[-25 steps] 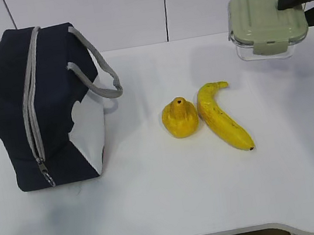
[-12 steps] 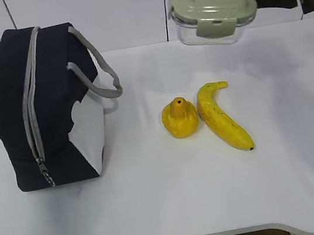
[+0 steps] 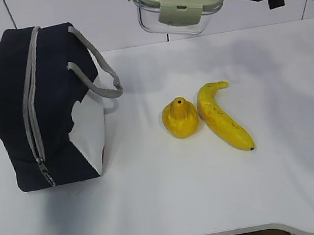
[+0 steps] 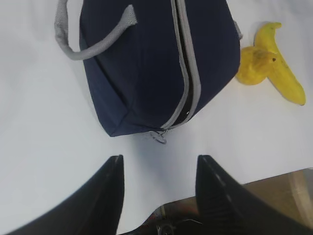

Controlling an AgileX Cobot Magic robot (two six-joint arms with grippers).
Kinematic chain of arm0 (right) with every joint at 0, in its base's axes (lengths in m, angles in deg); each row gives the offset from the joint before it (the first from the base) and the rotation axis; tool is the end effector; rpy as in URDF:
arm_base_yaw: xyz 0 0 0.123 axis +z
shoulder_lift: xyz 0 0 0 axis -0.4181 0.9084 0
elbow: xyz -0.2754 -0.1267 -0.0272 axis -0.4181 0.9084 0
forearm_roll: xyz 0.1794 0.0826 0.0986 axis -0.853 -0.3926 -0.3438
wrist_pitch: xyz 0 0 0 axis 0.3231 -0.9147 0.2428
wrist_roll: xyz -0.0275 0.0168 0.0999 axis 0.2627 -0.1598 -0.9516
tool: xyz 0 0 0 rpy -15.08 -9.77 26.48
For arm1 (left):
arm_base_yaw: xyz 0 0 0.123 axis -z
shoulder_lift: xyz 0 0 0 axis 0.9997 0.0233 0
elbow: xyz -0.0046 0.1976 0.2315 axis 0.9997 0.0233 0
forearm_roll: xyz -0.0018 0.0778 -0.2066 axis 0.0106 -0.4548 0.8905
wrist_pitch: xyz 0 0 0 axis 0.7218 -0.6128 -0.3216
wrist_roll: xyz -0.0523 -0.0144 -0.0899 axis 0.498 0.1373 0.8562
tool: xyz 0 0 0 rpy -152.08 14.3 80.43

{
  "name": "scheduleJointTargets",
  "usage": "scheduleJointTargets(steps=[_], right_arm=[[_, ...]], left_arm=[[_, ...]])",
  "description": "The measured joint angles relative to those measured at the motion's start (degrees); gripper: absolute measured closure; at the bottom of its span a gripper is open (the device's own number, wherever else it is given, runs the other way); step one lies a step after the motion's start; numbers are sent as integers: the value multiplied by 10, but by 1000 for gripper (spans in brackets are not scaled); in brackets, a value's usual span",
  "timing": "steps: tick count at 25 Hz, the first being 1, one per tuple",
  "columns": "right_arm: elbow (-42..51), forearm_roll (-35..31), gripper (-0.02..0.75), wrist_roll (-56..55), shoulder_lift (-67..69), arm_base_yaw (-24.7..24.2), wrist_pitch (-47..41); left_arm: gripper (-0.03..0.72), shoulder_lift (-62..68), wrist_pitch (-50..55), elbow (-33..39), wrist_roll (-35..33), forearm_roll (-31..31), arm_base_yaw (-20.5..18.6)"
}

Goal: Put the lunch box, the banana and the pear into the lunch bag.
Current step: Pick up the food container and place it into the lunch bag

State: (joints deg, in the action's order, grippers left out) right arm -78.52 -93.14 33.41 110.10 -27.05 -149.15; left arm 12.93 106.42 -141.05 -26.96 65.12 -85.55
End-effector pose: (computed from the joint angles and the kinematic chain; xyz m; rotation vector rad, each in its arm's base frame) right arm 0.3355 0.0822 0.3703 -0.0159 2.1860 1.5541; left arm 0.1339 -0.0390 0.3840 0.0803 2.4137 -0.4435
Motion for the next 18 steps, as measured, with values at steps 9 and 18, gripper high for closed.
scheduleJointTargets(steps=[9, 18], right_arm=[[2, -34, 365, 16, 0, 17, 56], [3, -61, 365, 38, 0, 67, 109]], left_arm=[[321, 201, 12, -108, -44, 54, 0], [321, 338, 16, -209, -67, 54, 0]])
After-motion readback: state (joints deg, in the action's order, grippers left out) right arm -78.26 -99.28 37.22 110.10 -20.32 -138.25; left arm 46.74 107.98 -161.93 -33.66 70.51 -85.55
